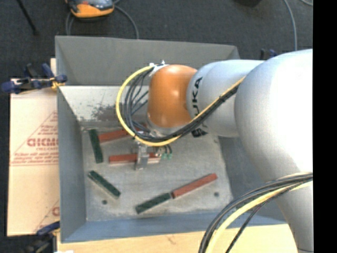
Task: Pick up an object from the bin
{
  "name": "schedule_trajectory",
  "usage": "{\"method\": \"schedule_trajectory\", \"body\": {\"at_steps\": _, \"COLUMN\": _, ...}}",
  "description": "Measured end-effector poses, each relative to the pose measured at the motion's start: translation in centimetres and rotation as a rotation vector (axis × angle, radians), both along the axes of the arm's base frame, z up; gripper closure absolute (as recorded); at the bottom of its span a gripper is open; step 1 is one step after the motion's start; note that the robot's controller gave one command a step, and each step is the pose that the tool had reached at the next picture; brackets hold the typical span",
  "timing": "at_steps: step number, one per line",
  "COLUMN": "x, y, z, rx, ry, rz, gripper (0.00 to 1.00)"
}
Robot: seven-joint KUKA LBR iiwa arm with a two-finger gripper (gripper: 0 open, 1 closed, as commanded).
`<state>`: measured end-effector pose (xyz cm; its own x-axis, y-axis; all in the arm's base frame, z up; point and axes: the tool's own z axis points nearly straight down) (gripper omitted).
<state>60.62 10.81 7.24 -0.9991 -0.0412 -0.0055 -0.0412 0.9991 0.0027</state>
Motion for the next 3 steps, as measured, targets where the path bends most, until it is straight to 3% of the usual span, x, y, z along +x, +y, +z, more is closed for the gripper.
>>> {"method": "schedule_trajectory", "body": {"at_steps": 2, "x": -0.2, "y": 0.0, "z": 1.5, "rx": -0.001, "ry": 0.007, "rz": -0.002, "gripper": 1.00}}
{"method": "schedule_trajectory", "body": {"at_steps": 3, "x": 0.0, "y": 0.0, "z": 2.9, "rx": 0.000, "ry": 0.002, "rz": -0.002, "gripper": 1.00}}
